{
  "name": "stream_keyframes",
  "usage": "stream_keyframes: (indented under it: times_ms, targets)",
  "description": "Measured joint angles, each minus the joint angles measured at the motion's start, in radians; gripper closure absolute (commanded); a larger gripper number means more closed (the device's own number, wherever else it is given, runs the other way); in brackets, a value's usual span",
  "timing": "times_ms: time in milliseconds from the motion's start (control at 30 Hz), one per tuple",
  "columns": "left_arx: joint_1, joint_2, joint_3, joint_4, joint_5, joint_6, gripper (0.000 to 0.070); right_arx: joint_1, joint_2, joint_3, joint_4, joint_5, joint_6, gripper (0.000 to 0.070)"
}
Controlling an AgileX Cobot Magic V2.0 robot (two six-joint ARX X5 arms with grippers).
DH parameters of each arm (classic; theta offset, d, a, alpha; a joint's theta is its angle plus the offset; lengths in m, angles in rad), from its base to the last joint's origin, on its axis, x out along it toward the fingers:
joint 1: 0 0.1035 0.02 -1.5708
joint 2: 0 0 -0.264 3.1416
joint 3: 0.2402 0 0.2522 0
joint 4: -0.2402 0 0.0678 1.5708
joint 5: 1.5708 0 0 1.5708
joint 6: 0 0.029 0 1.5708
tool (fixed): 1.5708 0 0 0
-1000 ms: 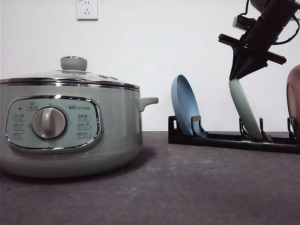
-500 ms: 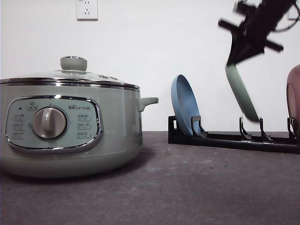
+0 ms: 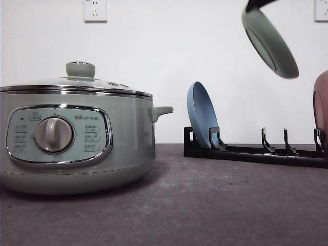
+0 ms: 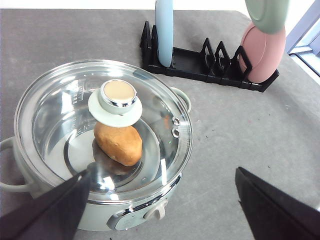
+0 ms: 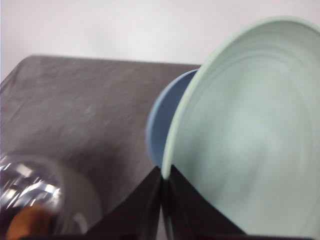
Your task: Transfer potato from steamer to green plate
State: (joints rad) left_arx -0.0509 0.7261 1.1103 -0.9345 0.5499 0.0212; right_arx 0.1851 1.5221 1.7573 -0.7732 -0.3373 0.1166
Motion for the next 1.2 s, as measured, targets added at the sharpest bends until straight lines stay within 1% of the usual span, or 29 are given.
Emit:
stream_keyframes:
  times_ms: [67, 300, 400, 567, 700, 900, 1033, 1200]
  targets:
    - [0.0, 0.0, 0.0, 0.0, 0.0, 0.0, 0.0105, 0.027, -0.038, 0.0, -0.048, 0.012, -0.026, 0.0693]
    - [0.0, 0.0, 0.0, 0.0, 0.0, 0.0, 0.0105, 0.131, -0.116, 0.0, -0.24, 0.106, -0.118, 0.0693]
    - [0.0, 0.0, 0.0, 0.0, 0.0, 0.0, 0.0105, 0.186, -0.133, 0.0, -0.341, 0.168, -0.16, 0.0693]
    - [0.0, 0.0, 0.0, 0.001, 0.0, 0.0, 0.0105, 0.314, -0.154, -0.002, -0.476, 0.279, -0.2, 0.0694]
    - [0.0, 0.0, 0.0, 0.001, 0.0, 0.0, 0.0105, 0.417, -0.165, -0.054, -0.498, 0.345, -0.208, 0.0694]
    - [0.0, 0.0, 0.0, 0.001, 0.0, 0.0, 0.0105, 0.574, -0.165, -0.211, -0.493, 0.4, -0.203, 0.0694]
    - [0.0, 0.0, 0.0, 0.001, 0.0, 0.0, 0.0105, 0.675, -0.165, -0.347, -0.444, 0.445, -0.177, 0.0694]
    - [0.0, 0.0, 0.0, 0.001, 0.0, 0.0, 0.0105, 0.779, -0.165, -0.508, -0.338, 0.491, -0.13, 0.0694]
